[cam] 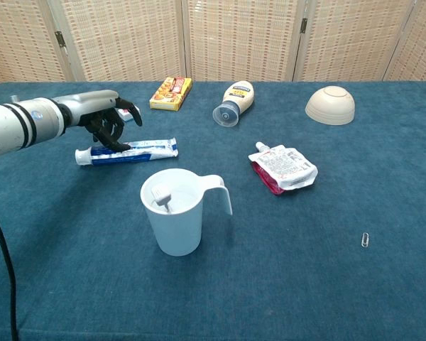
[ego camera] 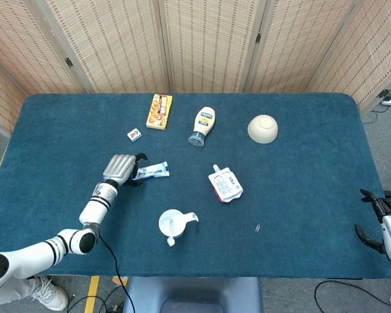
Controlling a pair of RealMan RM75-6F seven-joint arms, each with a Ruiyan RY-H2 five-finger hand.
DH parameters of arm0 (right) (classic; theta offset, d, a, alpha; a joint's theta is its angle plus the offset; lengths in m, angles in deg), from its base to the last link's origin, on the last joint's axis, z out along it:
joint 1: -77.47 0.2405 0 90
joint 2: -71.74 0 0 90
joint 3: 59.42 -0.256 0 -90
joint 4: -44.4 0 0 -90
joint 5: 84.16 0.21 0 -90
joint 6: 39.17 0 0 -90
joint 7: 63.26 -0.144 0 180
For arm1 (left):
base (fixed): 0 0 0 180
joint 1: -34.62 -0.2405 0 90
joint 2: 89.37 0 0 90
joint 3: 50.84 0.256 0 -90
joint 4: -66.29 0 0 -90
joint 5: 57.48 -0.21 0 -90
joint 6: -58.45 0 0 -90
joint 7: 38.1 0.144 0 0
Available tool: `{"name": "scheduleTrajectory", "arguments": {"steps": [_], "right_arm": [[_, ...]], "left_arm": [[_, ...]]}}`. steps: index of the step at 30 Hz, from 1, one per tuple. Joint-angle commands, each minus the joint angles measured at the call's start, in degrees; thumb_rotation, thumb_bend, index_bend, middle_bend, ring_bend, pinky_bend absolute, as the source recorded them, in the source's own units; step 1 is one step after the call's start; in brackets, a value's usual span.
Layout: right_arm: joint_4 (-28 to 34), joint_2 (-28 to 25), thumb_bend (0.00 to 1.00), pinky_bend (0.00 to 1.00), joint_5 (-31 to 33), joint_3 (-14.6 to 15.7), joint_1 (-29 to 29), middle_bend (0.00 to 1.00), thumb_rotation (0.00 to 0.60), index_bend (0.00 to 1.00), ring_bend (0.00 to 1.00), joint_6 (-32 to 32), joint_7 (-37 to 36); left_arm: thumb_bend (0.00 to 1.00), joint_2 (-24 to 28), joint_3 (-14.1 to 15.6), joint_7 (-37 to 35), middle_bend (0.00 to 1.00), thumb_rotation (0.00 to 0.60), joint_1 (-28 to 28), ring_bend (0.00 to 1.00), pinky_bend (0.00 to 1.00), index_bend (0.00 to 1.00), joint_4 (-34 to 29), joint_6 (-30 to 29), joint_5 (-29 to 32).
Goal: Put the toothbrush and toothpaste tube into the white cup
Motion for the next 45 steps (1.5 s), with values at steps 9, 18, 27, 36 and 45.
{"name": "scheduleTrajectory", "arguments": {"steps": [9, 18, 27, 36, 45], "right_arm": [[-0.5, 0.2, 0.23, 0.29, 0.4, -0.1, 0.0, 0.31, 0.600, 0.15, 0.26, -0.2, -0.4], [-0.9, 0.5, 0.23, 0.29, 0.6, 0.0, -0.1, 0.31, 0.600, 0.15, 0.26, -0.4, -0.6], [-0.9, 0.5, 0.23, 0.29, 0.6, -0.1, -0.1, 0.31, 0.600, 0.15, 0.26, -0.3, -0.6], [-1.2, 0.7, 0.22, 0.29, 0.7, 0.0, -0.1, 0.31, 0.600, 0.15, 0.26, -0.5, -0.7], [-1.7, 0.8, 0.22, 0.29, 0.8, 0.2, -0.4, 0.31, 0.600, 0.15, 0.26, -0.3, -1.3]], "left_arm": [[0.35, -1.5, 1.0, 9.7, 0.72, 0.600, 3.6, 0.63, 0.62, 0.27, 2.0, 5.7, 11.3], [0.35, 0.4, 2.3, 9.7, 0.72, 0.600, 2.1, 0.63, 0.62, 0.35, -5.6, 0.6, 5.1], [0.35, -0.8, 4.1, 13.0, 0.72, 0.600, 1.3, 0.63, 0.63, 0.37, -5.1, -4.1, 0.2], [0.35, -3.2, 4.5, 15.8, 0.72, 0.600, 1.2, 0.64, 0.65, 0.37, -2.5, -5.4, -1.5], [0.35, -5.6, 4.6, 19.7, 0.74, 0.600, 1.8, 0.65, 0.65, 0.41, -0.5, -5.7, -2.0]]}}
